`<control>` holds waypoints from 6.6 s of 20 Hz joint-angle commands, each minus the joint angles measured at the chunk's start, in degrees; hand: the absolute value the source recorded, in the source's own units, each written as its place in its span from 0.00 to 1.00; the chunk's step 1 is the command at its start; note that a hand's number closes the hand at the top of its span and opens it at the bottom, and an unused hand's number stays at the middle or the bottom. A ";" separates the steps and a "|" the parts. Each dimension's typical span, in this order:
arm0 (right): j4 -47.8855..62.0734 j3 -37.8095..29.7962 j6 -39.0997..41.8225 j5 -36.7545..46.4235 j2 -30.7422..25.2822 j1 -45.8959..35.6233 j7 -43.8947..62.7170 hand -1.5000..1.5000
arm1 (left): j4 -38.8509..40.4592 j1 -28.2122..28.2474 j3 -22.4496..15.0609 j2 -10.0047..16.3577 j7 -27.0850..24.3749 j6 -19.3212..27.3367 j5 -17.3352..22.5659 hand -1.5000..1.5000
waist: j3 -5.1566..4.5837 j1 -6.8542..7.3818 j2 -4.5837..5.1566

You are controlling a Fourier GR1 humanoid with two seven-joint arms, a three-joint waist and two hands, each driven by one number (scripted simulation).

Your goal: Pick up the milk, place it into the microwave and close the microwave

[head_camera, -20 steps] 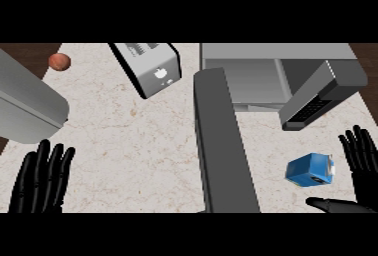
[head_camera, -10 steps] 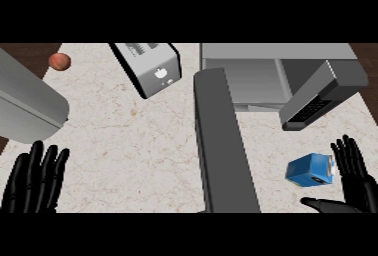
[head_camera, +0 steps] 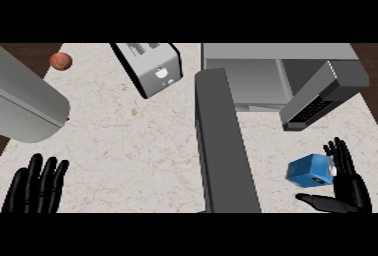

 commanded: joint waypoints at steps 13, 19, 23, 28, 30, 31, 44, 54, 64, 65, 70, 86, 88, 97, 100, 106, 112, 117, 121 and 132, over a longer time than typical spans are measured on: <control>21.79 3.57 -1.70 7.27 -2.80 -8.87 -21.97 1.00 | 3.25 -1.14 -1.96 -0.95 -2.06 1.48 -1.45 0.00 | 0.08 0.13 0.12; 14.32 8.55 5.93 5.98 -1.00 -5.82 -21.06 1.00 | 1.24 -0.23 -2.50 -1.21 -0.90 2.11 -1.41 0.00 | 0.02 -0.43 -0.12; 17.02 9.20 3.55 5.63 0.90 -5.40 -24.35 1.00 | -3.79 3.69 -2.68 0.67 0.97 0.96 0.18 0.00 | 0.14 0.50 0.00; 11.07 11.65 0.22 5.37 3.78 -4.68 -21.20 1.00 | 0.85 3.04 -2.47 -0.09 -3.01 1.23 0.28 0.00 | -0.02 -0.14 -0.15; 12.20 11.26 -0.09 4.51 3.92 -6.99 -19.66 1.00 | -1.09 3.43 -0.37 1.23 -2.39 0.58 1.59 0.00 | 0.00 0.07 -0.06; 6.67 12.65 -0.99 4.31 5.06 -5.41 -15.36 1.00 | -1.68 3.60 -0.95 0.78 -0.60 1.63 0.52 0.00 | -0.06 -0.35 -0.18; -7.37 19.13 -18.40 7.62 12.06 -13.78 3.98 1.00 | 4.38 0.97 8.32 3.11 -3.81 -2.32 8.79 0.00 | -0.08 -0.16 -0.09; 15.31 12.03 -30.96 12.14 9.05 -35.52 9.69 1.00 | 0.32 2.33 7.81 3.80 -0.34 -3.73 9.95 0.00 | 0.01 1.14 0.34; 32.77 7.05 -39.33 14.20 1.48 -48.57 8.60 1.00 | 3.40 -0.81 8.28 2.97 -2.11 -3.96 10.05 0.00 | 0.13 3.36 1.60; 34.19 6.87 -40.46 14.45 1.24 -49.08 9.36 1.00 | 2.78 1.09 7.91 3.55 -3.22 -5.24 10.68 0.00 | 0.12 3.97 1.61; 35.17 5.17 -51.34 15.09 -0.70 -50.53 7.94 1.00 | 4.99 -0.46 10.36 4.40 -4.71 -5.63 10.50 0.00 | 0.11 4.69 2.08; 43.93 11.11 -48.92 22.41 2.11 -57.93 11.24 0.00 | 8.05 -1.72 8.26 4.45 -4.59 -5.90 7.44 0.00 | 0.15 5.58 2.37; 44.43 11.63 -49.33 23.11 1.99 -59.17 12.34 0.00 | 7.35 -3.28 7.96 4.34 -4.43 -5.36 6.14 0.00 | 0.17 5.94 2.60; 43.54 8.67 -53.55 20.79 2.01 -57.09 10.36 0.00 | 6.28 -0.49 6.08 3.57 -3.99 -4.62 4.50 0.00 | 0.18 5.27 2.31; 42.67 7.62 -52.72 19.86 0.91 -57.22 9.30 0.00 | 4.83 -1.00 4.67 3.05 -2.98 -3.39 1.91 0.00 | 0.19 4.41 1.93; 41.31 5.40 -51.48 18.06 -2.43 -56.63 6.33 0.00 | 1.71 0.41 3.93 3.40 -0.52 -3.69 2.39 0.00 | 0.21 4.15 1.75; 41.48 4.18 -49.81 17.24 -4.14 -56.71 4.80 0.00 | 6.74 0.33 3.53 2.54 -4.75 -3.68 1.52 0.00 | 0.13 3.87 1.71; 41.31 2.56 -39.05 15.15 -6.28 -55.66 2.41 0.00 | 5.15 -1.21 2.05 1.51 -1.22 -1.96 -0.78 0.00 | 0.17 2.48 1.40; 41.00 0.96 -35.15 13.39 -7.10 -53.25 0.05 0.00 | 6.53 3.61 3.23 2.42 -6.54 -3.91 2.81 0.00 | 0.09 2.66 1.14; 40.59 0.35 -22.36 11.14 -4.17 -47.50 -2.32 0.00 | 2.83 4.28 -2.93 1.09 -2.65 -1.93 -1.48 0.00 | 0.04 0.80 0.36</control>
